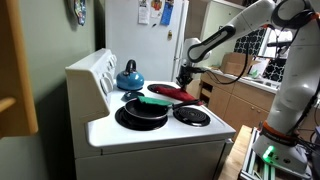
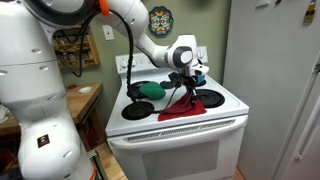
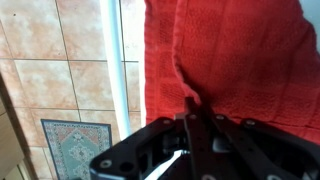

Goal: Fold the red towel on the stove twice

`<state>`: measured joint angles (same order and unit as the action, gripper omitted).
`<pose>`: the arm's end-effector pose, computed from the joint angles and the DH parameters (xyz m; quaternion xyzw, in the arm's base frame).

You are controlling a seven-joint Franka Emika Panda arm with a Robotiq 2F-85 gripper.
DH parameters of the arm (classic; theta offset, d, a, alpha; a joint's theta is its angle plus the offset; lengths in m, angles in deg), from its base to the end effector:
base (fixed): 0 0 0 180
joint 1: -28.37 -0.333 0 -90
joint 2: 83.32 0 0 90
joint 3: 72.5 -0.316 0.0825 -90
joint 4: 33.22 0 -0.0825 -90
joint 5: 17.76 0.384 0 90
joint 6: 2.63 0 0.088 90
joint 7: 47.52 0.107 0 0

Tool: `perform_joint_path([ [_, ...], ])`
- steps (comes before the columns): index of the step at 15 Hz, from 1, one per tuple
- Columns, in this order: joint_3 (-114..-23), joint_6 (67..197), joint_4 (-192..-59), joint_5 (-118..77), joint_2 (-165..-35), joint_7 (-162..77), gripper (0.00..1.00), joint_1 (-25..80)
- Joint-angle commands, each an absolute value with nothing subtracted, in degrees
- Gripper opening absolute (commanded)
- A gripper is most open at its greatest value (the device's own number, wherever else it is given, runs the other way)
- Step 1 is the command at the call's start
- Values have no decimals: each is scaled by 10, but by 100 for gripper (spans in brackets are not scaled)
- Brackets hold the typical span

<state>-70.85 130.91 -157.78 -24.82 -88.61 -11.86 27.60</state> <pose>0.5536 -0.0105 0.3563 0.9601 -0.2737 0.0448 0.0355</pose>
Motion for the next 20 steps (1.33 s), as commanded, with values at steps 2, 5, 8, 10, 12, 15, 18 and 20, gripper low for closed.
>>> perform_joint_path([
  [2,-704,1375,-1584,-227,-898,-183,2,285],
  [5,-702,1384,-1581,-212,-906,-209,2,287],
  [8,-697,1371,-1584,-204,-907,-204,2,288],
  [10,-693,1378,-1586,-206,-907,-202,2,289],
  [12,-688,1390,-1586,-213,-909,-202,2,290],
  [15,-682,1395,-1582,-215,-914,-199,2,292],
  [18,-679,1394,-1579,-213,-919,-197,2,293],
  [20,-678,1396,-1580,-213,-920,-196,31,293],
])
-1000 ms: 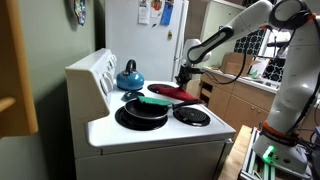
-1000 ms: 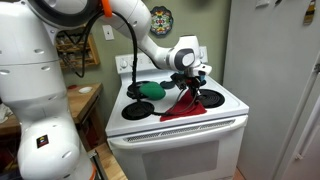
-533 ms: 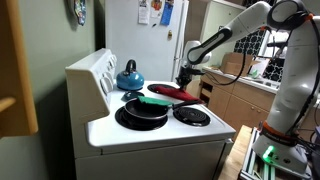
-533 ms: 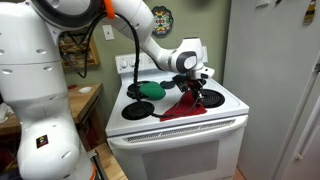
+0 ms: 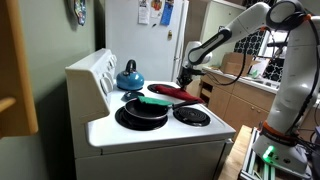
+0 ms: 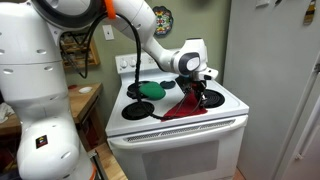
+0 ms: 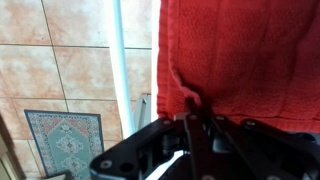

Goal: Fold the red towel on the stove twice

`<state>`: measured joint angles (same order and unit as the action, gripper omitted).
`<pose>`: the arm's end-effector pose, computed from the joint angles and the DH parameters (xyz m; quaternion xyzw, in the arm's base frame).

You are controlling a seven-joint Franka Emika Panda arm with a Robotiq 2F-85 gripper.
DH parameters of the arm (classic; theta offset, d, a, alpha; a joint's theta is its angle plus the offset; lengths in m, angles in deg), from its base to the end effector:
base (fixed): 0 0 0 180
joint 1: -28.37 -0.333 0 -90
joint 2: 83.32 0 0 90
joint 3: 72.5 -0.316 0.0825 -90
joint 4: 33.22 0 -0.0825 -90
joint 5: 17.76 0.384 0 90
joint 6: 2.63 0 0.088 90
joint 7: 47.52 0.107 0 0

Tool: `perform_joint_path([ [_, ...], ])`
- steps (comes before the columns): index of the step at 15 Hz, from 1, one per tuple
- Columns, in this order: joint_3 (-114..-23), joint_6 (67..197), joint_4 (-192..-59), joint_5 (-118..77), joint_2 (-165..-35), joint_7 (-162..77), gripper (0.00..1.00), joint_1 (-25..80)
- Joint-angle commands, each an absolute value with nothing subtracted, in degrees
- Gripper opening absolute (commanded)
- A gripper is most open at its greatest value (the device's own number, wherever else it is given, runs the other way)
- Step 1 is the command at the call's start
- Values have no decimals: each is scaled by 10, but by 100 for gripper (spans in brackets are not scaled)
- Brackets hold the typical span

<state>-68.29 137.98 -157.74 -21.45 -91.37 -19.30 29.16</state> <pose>0.5645 -0.0489 0.3419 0.9622 -0.2619 0.0742 0.0126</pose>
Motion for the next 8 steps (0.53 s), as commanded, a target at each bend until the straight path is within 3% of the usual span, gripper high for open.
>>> perform_joint_path([
  [1,-677,1397,-1580,-213,-920,-195,33,293],
  [8,-676,1406,-1585,-213,-916,-193,83,292],
])
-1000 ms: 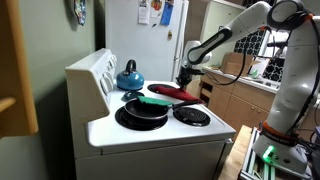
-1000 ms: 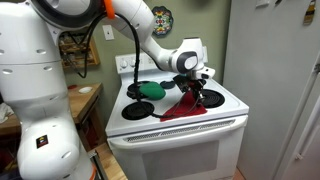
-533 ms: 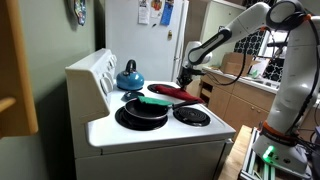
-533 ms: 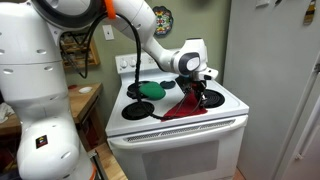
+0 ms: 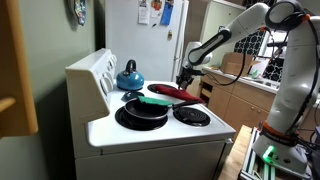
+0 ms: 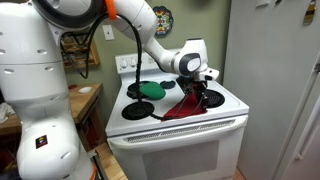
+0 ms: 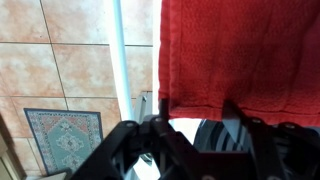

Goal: Fold the red towel on the stove twice

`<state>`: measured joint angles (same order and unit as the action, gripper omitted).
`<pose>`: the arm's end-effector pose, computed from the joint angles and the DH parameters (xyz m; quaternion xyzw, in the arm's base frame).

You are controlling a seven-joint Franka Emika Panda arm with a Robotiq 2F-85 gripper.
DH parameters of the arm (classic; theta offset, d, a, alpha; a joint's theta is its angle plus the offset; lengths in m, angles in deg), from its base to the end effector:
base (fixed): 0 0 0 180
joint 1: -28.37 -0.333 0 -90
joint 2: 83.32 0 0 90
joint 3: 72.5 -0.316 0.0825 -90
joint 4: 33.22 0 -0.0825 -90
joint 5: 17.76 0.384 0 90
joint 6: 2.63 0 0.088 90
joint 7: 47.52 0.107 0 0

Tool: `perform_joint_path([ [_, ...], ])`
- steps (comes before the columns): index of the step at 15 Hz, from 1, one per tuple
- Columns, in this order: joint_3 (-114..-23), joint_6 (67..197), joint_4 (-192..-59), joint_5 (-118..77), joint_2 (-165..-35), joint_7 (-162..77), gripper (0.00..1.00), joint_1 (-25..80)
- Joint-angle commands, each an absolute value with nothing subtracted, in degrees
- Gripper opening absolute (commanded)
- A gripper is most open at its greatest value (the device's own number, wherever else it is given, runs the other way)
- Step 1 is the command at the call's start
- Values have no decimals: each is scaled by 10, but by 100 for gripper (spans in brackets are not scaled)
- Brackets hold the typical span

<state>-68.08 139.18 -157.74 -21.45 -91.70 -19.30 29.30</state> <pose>0.5662 -0.0523 0.3408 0.9609 -0.2642 0.0816 0.0114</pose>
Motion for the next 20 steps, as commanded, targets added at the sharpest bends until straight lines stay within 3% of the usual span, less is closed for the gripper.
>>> perform_joint_path([
  [1,-677,1407,-1586,-213,-915,-193,92,292],
  [3,-683,1409,-1591,-186,-909,-199,100,293],
  [20,-729,1290,-1753,-102,-756,-253,100,276],
])
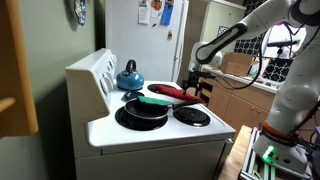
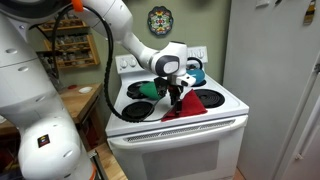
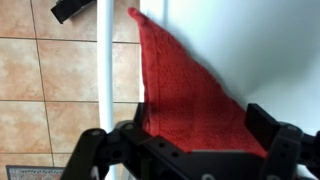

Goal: Fold the red towel on the stove twice

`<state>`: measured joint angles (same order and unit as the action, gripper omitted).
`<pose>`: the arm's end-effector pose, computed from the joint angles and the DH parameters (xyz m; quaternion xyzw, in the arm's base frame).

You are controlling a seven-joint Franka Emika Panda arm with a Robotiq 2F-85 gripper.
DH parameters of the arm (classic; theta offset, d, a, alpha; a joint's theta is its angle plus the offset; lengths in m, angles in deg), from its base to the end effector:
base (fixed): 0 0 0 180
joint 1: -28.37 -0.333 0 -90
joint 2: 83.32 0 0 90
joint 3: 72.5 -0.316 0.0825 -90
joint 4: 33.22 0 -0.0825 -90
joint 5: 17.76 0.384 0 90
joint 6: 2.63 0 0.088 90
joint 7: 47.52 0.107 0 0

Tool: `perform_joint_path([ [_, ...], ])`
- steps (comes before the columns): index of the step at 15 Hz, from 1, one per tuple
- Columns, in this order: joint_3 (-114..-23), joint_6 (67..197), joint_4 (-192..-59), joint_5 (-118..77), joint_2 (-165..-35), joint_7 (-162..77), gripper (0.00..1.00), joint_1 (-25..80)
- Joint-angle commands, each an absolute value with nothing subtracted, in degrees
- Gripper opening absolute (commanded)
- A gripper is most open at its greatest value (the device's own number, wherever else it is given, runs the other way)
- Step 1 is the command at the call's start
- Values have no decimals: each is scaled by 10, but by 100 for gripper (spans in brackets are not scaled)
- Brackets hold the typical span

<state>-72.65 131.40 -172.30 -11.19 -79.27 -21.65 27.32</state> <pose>0.4758 0.0118 0.3322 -0.9667 0.2525 0.0180 0.0376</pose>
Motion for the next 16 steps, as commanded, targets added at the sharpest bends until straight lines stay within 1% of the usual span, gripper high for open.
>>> perform_joint_path([
  [1,-729,1280,-1757,-105,-750,-263,100,276],
  [6,-732,1234,-1766,-113,-736,-298,99,276],
  [8,-734,1224,-1766,-117,-738,-303,86,276],
  [9,-735,1218,-1764,-114,-740,-308,76,275],
  [10,-736,1215,-1763,-116,-742,-308,62,275],
  [11,-737,1215,-1764,-116,-743,-309,52,275],
  [16,-741,1222,-1771,-122,-734,-304,14,276],
])
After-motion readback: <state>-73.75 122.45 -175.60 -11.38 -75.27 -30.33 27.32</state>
